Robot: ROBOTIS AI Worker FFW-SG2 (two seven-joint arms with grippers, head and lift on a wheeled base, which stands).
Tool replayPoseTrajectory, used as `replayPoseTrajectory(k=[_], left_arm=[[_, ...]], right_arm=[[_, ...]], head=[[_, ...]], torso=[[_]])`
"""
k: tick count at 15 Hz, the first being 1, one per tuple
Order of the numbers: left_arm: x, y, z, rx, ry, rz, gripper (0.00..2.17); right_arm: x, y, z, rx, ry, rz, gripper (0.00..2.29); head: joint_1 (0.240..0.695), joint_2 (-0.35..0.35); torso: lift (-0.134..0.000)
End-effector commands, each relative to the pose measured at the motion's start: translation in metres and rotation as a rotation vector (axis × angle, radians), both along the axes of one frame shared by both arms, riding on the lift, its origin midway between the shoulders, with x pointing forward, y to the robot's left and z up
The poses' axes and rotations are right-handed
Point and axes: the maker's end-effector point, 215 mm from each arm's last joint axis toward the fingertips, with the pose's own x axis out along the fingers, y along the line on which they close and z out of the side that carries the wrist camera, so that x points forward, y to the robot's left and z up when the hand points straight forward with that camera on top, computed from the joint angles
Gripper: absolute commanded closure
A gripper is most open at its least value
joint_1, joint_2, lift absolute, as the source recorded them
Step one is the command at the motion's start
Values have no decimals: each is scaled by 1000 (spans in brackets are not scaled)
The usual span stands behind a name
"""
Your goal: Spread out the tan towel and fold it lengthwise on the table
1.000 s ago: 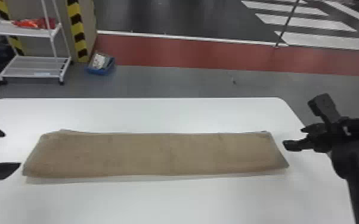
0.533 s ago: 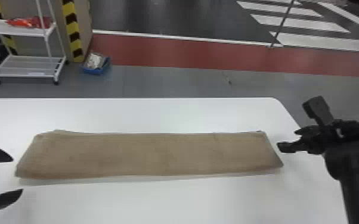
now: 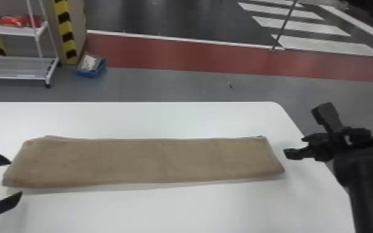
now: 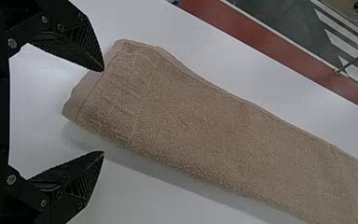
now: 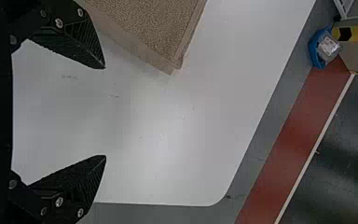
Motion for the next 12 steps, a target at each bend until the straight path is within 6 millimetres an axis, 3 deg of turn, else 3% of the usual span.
replayPoseTrajectory(k=[1,6,8,10,12], left_arm=[[3,1,-6,15,-17,-3,329],[4,0,-14,46,-27,-33,643],[4,-1,-18,72,-33,-56,923],[3,-2,-13,96,-40,-78,964],[-11,-6,-7,161,-52,-132,964]], right_arm=[[1,0,1,8,-3,-2,235],[4,1,3,11,-5,-3,238],[4,1,4,13,-8,-4,238],[3,0,3,15,-4,-8,238],[2,-1,2,16,-3,-11,235]], head=[[695,-226],[695,-224],[695,-224],[695,-223],[695,-225]], torso=[[-124],[-124],[-124],[-124],[-124]])
